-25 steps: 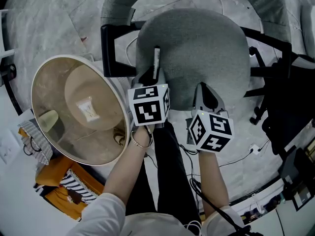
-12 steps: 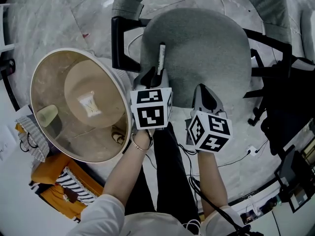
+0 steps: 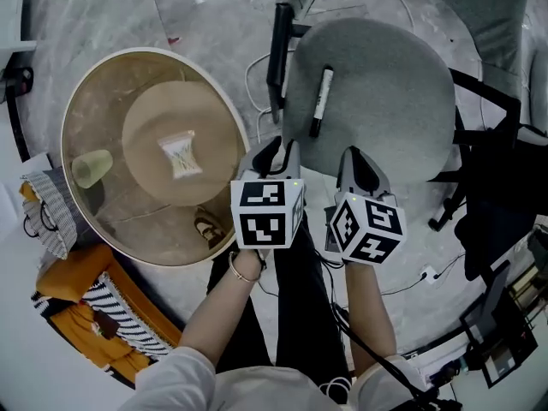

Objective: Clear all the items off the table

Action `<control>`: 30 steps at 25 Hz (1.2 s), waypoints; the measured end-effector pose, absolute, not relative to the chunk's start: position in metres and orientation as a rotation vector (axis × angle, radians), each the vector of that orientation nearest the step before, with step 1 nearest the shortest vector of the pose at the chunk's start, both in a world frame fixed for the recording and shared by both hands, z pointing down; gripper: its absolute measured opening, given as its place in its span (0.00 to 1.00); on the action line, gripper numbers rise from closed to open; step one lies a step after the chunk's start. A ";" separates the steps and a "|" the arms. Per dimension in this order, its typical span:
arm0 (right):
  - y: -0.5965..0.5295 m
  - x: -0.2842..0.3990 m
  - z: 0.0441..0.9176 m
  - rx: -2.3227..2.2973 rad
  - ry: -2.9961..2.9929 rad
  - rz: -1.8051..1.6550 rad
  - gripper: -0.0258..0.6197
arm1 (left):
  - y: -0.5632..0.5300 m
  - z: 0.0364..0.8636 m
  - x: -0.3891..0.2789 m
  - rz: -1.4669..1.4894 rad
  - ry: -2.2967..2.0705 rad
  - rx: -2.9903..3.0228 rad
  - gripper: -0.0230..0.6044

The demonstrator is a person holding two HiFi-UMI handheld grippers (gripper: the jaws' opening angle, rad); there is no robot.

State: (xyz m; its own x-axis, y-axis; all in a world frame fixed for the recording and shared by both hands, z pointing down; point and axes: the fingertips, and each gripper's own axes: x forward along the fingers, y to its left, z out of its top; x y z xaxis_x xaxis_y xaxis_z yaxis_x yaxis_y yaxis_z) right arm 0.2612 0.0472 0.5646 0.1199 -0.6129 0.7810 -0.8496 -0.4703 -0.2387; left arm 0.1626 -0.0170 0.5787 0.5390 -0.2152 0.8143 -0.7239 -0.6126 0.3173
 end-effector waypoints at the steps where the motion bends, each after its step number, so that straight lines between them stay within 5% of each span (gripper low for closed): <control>1: 0.043 0.251 0.562 2.116 -1.460 1.268 0.08 | -0.017 0.576 0.150 0.995 -0.768 2.116 0.17; 11: -0.007 0.113 0.526 1.857 -1.706 1.176 0.08 | -0.036 0.533 0.003 0.908 -0.930 2.009 0.05; 22: -0.033 -0.059 0.463 1.609 -1.902 1.033 0.08 | -0.046 0.473 -0.201 0.796 -1.241 1.889 0.05; 30: -0.048 -0.108 0.467 1.560 -1.937 0.997 0.08 | -0.056 0.468 -0.242 0.776 -1.290 1.911 0.05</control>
State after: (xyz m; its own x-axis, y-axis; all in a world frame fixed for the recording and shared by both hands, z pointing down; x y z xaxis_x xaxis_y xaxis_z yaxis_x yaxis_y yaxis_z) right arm -0.1075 -0.0478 0.4671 -0.2526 -0.6315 0.7330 -0.9636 0.0955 -0.2498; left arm -0.2425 -0.0556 0.4683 0.3265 -0.5248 0.7861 -0.9404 -0.2645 0.2140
